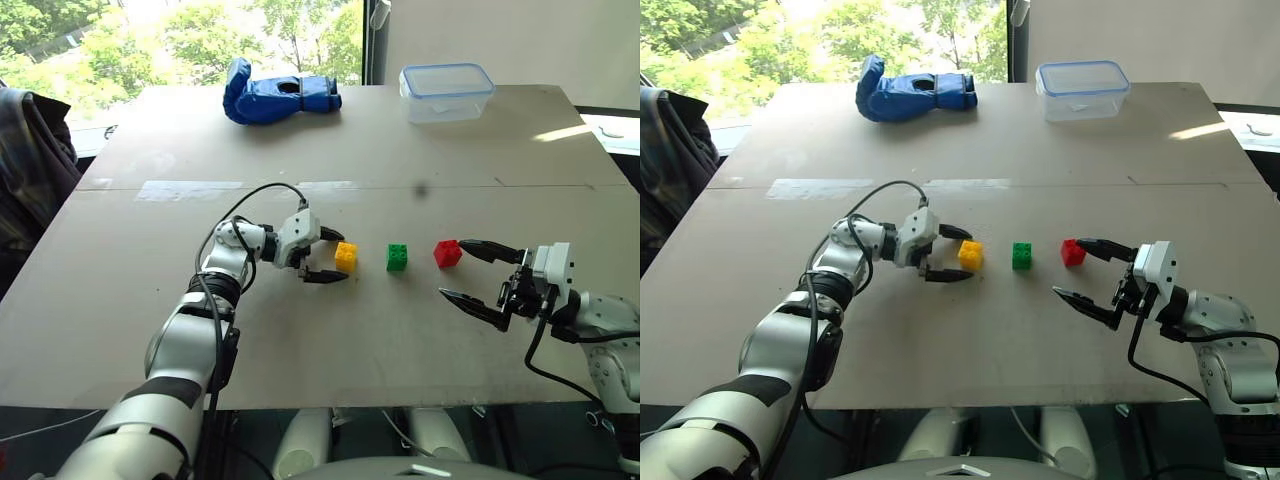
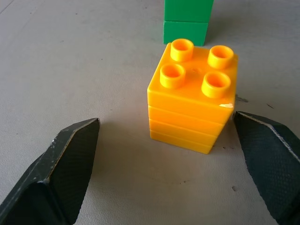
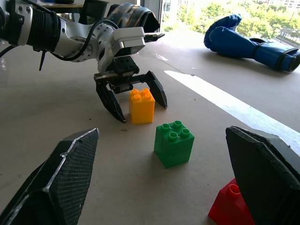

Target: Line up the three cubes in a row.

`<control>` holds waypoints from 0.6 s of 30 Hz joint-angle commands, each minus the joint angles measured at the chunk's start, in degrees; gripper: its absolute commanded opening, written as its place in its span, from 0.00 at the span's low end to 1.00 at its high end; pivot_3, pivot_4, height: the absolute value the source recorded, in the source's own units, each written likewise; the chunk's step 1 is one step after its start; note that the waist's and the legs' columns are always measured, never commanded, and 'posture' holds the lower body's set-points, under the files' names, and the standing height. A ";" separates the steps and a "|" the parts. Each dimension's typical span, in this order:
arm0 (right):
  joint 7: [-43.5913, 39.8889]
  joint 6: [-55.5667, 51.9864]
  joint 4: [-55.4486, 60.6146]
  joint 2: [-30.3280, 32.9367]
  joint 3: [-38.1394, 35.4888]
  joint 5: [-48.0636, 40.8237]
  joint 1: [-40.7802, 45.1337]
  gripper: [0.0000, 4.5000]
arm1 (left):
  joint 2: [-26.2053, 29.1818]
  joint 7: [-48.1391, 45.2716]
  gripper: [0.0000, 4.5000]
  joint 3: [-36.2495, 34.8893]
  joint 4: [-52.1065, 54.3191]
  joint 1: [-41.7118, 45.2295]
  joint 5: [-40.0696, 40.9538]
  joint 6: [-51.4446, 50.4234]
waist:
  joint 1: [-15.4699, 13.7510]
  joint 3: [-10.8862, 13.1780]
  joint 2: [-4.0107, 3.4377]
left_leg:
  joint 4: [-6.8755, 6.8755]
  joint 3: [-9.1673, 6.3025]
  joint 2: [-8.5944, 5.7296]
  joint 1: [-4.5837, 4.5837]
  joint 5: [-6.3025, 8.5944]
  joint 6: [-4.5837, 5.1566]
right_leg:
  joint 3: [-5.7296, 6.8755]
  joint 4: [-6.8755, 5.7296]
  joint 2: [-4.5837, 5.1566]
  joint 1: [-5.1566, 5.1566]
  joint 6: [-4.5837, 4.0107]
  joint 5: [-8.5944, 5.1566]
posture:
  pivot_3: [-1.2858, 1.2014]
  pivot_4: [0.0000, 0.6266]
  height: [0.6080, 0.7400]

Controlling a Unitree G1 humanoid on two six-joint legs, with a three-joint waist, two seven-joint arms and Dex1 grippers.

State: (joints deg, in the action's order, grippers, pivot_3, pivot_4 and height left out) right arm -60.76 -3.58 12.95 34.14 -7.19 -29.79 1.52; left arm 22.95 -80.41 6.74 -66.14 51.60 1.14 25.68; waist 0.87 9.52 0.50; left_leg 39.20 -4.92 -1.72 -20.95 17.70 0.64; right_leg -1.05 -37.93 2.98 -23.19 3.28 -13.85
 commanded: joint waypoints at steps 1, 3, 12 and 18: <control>0.18 0.21 2.46 0.24 -0.34 -0.64 0.08 1.00 | 0.16 1.56 0.99 -0.63 -0.76 0.87 -0.70 1.03 | 0.00 0.00 0.00 | 0.00 0.00 0.00 0.00 0.00 0.00 | 0.00 0.00 0.00 0.00 0.00 0.00 | 0.52 0.24 1.00; 0.15 0.22 2.52 0.23 -0.34 -0.68 0.00 1.00 | 0.06 2.17 0.99 -0.70 -0.83 0.86 -0.64 1.16 | -0.01 0.00 0.00 | 0.00 0.00 0.00 0.00 0.00 0.00 | 0.00 0.00 0.00 0.00 0.00 0.00 | 0.52 0.24 1.00; 0.16 0.20 2.41 0.19 -0.24 -0.65 0.32 1.00 | -0.37 3.77 0.99 -0.73 -0.93 0.78 -0.54 0.94 | -0.02 0.00 0.00 | 0.00 0.00 0.00 0.01 0.00 0.00 | 0.00 -0.01 0.00 0.00 0.00 0.00 | 0.52 0.24 1.00; 0.33 0.17 2.39 0.07 -0.03 -0.50 0.56 1.00 | -0.50 3.82 0.99 -0.81 -0.80 0.41 -0.33 0.64 | -0.06 0.00 0.00 | 0.01 0.00 0.00 0.01 0.00 0.00 | 0.00 -0.01 0.00 0.00 0.00 0.00 | 0.52 0.24 1.00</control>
State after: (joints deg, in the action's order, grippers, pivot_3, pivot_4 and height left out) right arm -60.72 -3.59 13.06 34.14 -7.10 -29.77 1.51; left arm 22.54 -77.25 6.61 -66.50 51.60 1.19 26.20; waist 0.81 9.51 0.50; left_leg 39.21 -4.92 -1.73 -20.94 17.70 0.64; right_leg -1.05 -37.94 2.98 -23.19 3.28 -13.85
